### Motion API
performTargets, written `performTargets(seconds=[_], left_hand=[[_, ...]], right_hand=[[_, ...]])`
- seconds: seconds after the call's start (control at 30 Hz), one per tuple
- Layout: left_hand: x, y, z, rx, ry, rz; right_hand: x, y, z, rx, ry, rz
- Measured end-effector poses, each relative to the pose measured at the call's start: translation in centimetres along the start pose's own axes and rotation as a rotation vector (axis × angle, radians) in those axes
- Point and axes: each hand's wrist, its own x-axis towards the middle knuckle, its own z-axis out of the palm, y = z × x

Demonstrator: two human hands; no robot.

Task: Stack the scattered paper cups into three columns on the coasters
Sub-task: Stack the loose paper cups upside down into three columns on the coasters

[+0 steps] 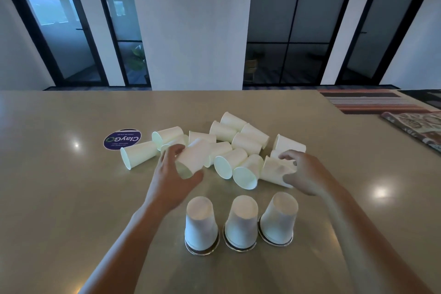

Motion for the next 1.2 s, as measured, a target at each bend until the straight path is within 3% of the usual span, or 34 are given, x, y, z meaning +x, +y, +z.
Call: performTargets(seconds=[0.37,0.53,0.77,1.2], left_hand=[[0.8,4.4,-0.6,-0.211,-0.026,-0.026],[0.8,6.2,-0.3,-0.344,-0.047,-0.044],[0.9,8.8,-1.0,-0.614,-0.150,-0.040],[-0.6,12.2,-0.2,-0.799,-0.228,0.036]], right_hand=[[-0.4,2.1,2.4,-0.026,0.019,0.059],[-2.3,2.5,-1.1,0.020,0.043,0.026],[-3.9,-1.3,-9.9,0.245,0.137,-0.295],[-4.0,-6.5,-9.9,0.444,0.025,-0.600]])
